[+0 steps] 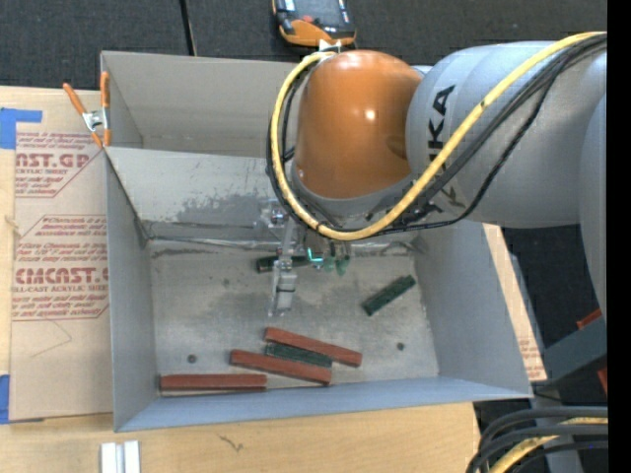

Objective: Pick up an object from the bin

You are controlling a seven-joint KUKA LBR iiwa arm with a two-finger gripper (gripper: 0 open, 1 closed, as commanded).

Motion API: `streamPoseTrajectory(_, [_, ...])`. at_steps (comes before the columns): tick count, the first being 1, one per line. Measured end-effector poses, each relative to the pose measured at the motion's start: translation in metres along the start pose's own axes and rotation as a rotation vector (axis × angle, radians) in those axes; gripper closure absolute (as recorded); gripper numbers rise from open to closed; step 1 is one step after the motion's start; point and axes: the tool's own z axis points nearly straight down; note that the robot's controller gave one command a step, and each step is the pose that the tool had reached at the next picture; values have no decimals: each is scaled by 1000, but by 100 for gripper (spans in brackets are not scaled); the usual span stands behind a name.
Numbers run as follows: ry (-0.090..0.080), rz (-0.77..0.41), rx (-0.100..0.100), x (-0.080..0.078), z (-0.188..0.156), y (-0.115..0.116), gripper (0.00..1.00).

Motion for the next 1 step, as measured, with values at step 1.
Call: streamPoseTrajectory(1, [-8, 3, -1, -2, -5, -1, 0])
